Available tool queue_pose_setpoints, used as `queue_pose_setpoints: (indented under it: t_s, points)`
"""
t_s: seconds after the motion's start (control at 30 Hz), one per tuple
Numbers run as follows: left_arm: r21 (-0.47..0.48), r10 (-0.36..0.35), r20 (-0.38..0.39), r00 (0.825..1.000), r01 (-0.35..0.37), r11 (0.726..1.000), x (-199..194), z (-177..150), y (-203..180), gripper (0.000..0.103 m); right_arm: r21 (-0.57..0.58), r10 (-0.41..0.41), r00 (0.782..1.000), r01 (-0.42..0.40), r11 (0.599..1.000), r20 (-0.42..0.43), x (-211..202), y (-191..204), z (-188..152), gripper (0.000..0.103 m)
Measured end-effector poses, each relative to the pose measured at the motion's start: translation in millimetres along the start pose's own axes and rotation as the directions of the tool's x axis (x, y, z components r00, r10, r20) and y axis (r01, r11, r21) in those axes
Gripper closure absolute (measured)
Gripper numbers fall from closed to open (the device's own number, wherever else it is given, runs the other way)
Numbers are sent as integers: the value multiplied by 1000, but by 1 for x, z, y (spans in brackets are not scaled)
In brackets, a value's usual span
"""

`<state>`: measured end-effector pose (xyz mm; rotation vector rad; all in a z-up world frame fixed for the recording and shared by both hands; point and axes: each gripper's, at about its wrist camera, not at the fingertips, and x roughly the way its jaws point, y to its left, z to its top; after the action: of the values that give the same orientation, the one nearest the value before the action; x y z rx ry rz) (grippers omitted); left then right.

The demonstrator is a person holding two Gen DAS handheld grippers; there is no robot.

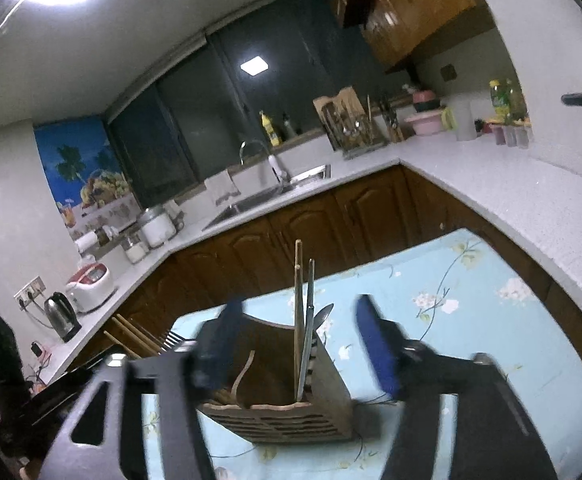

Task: Organize utensils

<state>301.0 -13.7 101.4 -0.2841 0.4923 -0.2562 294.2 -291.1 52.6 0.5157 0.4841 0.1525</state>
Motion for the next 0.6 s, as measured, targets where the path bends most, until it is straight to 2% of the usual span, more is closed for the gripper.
queue_pose_setpoints:
  t_s: [0.07, 0.13, 0.2, 0.43, 0.6]
  points:
    - [-10, 4, 7, 1000, -4, 1000, -10, -6, 3, 26, 13, 22, 1000, -22, 1000, 1, -8, -1, -6, 18]
    - [-23, 5, 6, 1000, -5, 1000, -22, -15, 8, 21, 30, 38, 999, -38, 999, 1, -15, -3, -14, 9]
    - [-36, 16, 10, 1000, -15, 999, -35, -28, 13, 15, 29, 32, 999, -32, 999, -3, -22, -5, -22, 8]
    - [-65, 60, 0, 998, -60, 996, -68, -68, 33, 13, -29, -24, 1000, 23, 999, -13, -56, 2, -64, 8]
    - [-67, 76, -26, 997, -78, 995, -93, -98, 38, 12, -82, -36, 999, 33, 996, -38, -85, 11, -100, 7]
